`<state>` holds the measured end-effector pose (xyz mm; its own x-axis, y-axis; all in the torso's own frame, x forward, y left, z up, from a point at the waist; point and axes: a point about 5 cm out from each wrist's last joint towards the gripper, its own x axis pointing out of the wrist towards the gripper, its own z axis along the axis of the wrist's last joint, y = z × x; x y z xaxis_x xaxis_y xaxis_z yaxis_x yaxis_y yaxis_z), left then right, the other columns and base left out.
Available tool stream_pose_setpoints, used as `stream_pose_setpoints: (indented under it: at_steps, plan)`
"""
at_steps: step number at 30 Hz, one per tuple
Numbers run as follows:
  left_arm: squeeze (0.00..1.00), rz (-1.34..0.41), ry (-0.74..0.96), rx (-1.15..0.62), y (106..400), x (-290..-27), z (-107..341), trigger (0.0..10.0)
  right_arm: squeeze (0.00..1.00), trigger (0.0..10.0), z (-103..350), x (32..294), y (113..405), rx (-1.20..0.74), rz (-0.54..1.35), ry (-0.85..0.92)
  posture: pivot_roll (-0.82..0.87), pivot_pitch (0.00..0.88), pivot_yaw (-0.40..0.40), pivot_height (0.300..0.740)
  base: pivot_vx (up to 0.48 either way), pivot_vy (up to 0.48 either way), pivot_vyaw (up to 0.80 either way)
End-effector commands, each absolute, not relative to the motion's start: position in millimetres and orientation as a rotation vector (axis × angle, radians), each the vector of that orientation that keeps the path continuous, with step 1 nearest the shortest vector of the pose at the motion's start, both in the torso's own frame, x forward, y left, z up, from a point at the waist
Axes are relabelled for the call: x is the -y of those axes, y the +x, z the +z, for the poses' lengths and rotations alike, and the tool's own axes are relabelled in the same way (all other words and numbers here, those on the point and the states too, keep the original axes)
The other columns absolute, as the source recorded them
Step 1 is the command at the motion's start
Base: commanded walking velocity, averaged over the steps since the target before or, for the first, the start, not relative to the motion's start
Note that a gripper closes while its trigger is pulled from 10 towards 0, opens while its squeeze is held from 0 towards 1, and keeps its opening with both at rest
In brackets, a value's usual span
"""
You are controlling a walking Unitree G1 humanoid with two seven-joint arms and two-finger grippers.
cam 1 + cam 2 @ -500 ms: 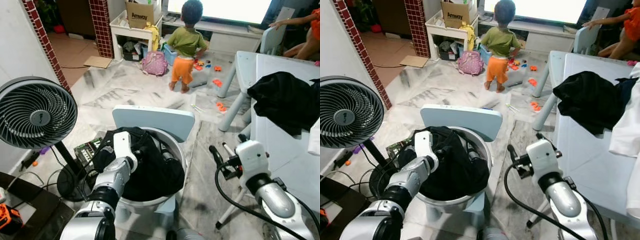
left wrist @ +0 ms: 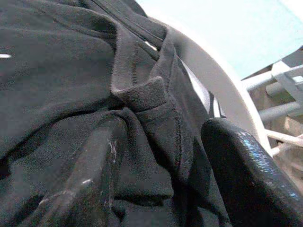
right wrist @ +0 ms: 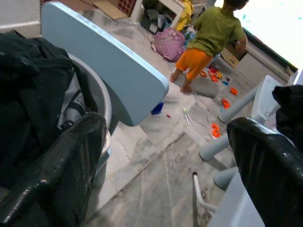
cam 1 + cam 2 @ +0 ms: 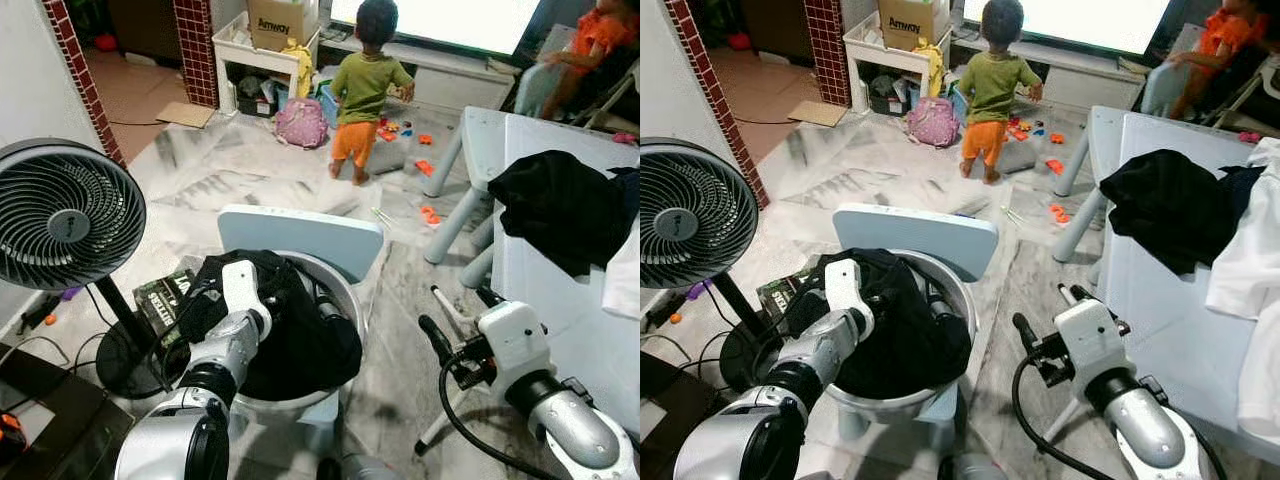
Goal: Hang hanger
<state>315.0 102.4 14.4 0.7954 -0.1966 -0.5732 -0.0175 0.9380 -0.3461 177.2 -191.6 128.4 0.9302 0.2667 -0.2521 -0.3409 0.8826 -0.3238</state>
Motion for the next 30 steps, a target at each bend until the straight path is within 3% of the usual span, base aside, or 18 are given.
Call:
stream_pose_setpoints:
  at_steps: [1, 2, 4, 30]
  plan:
    - [0.0, -0.116, -0.344, -0.648, 317.2, -95.7, 17.0, 10.0, 0.0, 10.0, 135.3, 194.6, 174.8, -0.197, 0.318, -0.393, -0.32, 0.048, -0.123, 0.74, 0.0, 0.0, 0.0]
    - [0.0, -0.116, -0.344, -0.648, 317.2, -95.7, 17.0, 10.0, 0.0, 10.0, 135.3, 194.6, 174.8, -0.197, 0.318, -0.393, -0.32, 0.048, -0.123, 0.74, 0.0, 0.0, 0.0]
    - [0.0, -0.113, -0.331, -0.66, 316.4, -95.7, 15.2, 0.0, 0.0, 10.0, 135.8, 193.7, 172.4, -0.204, 0.331, -0.4, -0.32, 0.052, -0.124, 0.74, 0.0, 0.0, 0.0]
    - [0.0, -0.074, -0.315, -0.626, 319.2, -100.4, 16.6, 0.0, 0.0, 10.0, 134.0, 193.3, 179.4, -0.209, 0.354, -0.415, -0.32, 0.021, -0.124, 0.74, 0.0, 0.0, 0.0]
